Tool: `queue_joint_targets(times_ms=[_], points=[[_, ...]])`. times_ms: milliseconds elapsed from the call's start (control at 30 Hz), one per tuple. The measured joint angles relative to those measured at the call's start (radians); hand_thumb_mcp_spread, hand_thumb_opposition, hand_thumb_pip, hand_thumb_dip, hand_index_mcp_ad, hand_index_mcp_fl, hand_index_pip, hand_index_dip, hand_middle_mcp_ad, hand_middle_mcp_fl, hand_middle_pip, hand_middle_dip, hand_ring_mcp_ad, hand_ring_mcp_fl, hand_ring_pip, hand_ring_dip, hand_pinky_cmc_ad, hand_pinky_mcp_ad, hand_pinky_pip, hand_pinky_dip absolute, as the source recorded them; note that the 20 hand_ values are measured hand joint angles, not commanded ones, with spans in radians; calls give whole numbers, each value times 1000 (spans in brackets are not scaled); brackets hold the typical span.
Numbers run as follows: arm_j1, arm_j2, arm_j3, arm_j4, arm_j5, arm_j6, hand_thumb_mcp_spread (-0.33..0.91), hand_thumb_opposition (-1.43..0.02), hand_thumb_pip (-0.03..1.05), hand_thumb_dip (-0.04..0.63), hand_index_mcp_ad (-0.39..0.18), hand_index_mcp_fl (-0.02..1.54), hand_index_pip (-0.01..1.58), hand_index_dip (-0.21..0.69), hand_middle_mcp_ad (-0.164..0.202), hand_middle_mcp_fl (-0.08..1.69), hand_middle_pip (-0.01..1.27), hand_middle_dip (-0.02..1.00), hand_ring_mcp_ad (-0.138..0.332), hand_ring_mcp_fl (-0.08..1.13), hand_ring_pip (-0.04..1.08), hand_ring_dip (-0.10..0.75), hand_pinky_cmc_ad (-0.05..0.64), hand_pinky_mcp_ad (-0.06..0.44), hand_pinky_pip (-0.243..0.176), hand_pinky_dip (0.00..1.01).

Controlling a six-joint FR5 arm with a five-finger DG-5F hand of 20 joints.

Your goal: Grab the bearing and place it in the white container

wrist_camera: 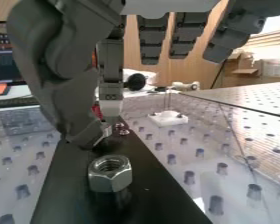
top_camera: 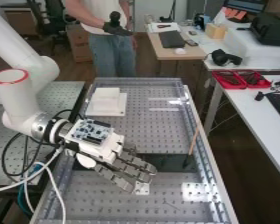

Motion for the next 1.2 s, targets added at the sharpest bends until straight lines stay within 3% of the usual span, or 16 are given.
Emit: queue_joint_targets(times_ms=[1200], points=[[0, -10, 1, 10, 2, 4, 382, -887, 661, 265, -168, 23, 1489, 122, 45, 10, 119, 108, 91, 16, 59, -12, 318, 164, -106, 155]])
